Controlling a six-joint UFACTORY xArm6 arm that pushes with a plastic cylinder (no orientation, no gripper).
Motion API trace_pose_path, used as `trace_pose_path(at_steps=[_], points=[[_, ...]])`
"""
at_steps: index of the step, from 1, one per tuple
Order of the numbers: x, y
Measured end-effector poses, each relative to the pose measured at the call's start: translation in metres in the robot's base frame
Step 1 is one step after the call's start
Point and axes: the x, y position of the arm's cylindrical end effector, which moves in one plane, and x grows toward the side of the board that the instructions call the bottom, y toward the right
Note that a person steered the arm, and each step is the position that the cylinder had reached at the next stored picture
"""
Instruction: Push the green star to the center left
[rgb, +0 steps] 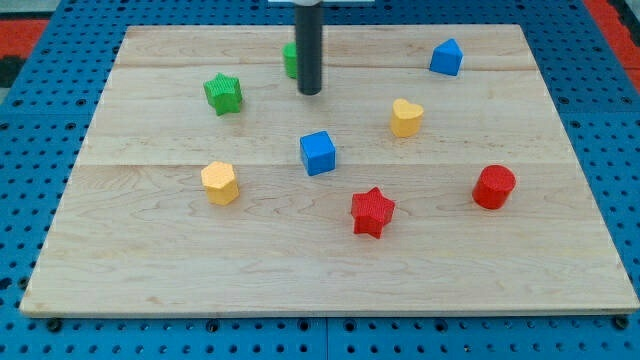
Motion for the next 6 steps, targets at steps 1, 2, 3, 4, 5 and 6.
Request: trace_pose_path(at_steps=[1, 2, 3, 4, 5, 6], points=[[0.0, -0.067], [0.006, -0.065], [0.006, -0.065], [0.02, -0.065], [0.048, -0.095], [0.035, -0.104]])
